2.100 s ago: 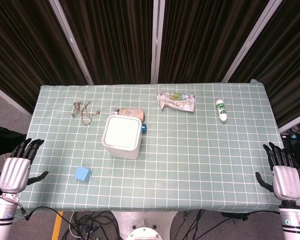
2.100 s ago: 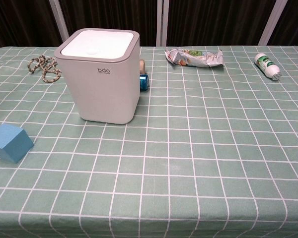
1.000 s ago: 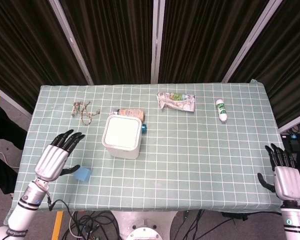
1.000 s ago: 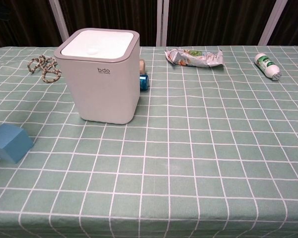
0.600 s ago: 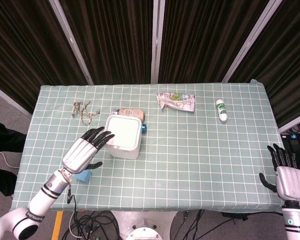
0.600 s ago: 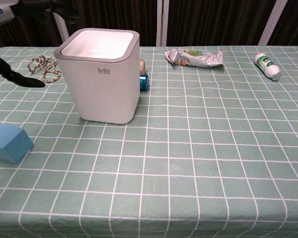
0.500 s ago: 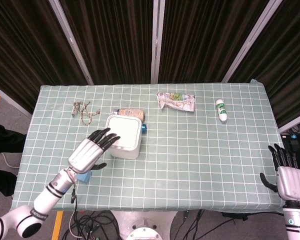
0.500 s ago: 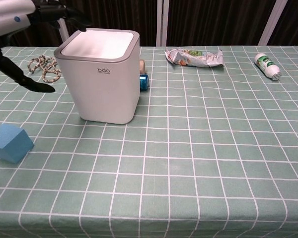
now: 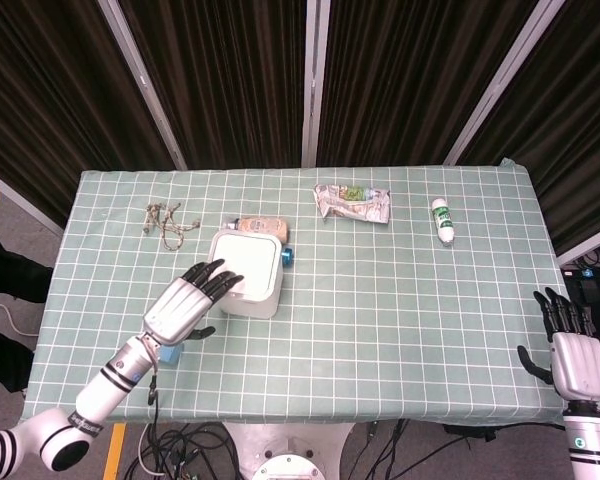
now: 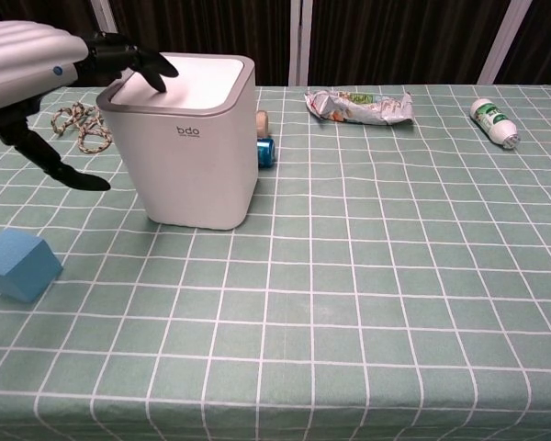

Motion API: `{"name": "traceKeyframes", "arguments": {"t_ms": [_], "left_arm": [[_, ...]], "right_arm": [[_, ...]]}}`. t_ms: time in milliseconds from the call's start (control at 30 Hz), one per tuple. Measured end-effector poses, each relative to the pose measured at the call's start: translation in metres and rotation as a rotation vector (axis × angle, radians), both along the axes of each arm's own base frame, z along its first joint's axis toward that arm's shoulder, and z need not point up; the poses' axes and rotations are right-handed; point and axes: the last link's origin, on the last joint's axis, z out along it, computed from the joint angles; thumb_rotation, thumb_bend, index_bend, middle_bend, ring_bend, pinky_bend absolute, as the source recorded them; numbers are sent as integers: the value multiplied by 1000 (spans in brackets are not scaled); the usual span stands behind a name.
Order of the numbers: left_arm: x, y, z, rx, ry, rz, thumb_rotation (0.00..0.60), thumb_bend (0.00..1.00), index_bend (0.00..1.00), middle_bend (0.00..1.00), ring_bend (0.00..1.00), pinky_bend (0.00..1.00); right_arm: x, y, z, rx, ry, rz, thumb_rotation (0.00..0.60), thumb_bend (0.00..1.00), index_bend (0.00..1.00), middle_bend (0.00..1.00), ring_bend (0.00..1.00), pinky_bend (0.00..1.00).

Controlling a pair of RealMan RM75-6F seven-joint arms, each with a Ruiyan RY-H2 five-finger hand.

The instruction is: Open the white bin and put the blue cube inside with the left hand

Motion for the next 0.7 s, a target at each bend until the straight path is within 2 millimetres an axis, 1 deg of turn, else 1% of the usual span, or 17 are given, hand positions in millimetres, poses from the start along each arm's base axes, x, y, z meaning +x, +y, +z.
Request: {"name": "traceKeyframes", "arguments": {"t_ms": [100,200,300,333,400,433,500,533,633,700], "left_arm": [[0,-1,14,49,-24,-5,600,70,134,196,63,201],[-3,-5,33,119,-62,8,600,70,134,161,63,202],[-16,-14,56,199,-96,53,600,70,134,160,63,205],[-24,-19,64,227,-105,82,600,70,134,160,63,206],[-38,-29,72,253,-110,138,600,70,134,160,64,209],[-49,-37,75,253,-109,181,600,70,134,161,64,209],[-65,-47,74,232,-104,246,600,70,134,162,64,210],[-75,-54,71,209,-98,284,600,70,134,163,64,209],[-97,-66,61,145,-73,353,600,71,134,164,64,209],[-108,-71,54,105,-56,383,600,71,134,164,64,209]], "right_arm": [[1,-1,0,1,-1,3,600,234,0,0,0,0],[1,-1,-1,4,-1,2,600,235,0,0,0,0],[0,-1,-2,6,-2,1,600,235,0,0,0,0],[1,-1,-2,6,-2,2,600,235,0,0,0,0],[1,-1,-2,7,-2,6,600,236,0,0,0,0],[2,-2,-2,6,-2,8,600,236,0,0,0,0],[3,-2,-1,5,-1,14,600,235,0,0,0,0],[4,-2,-1,4,-1,17,600,235,0,0,0,0],[8,-3,0,1,-1,30,600,235,0,0,0,0],[11,-4,2,-1,2,40,600,235,0,0,0,0]]}}
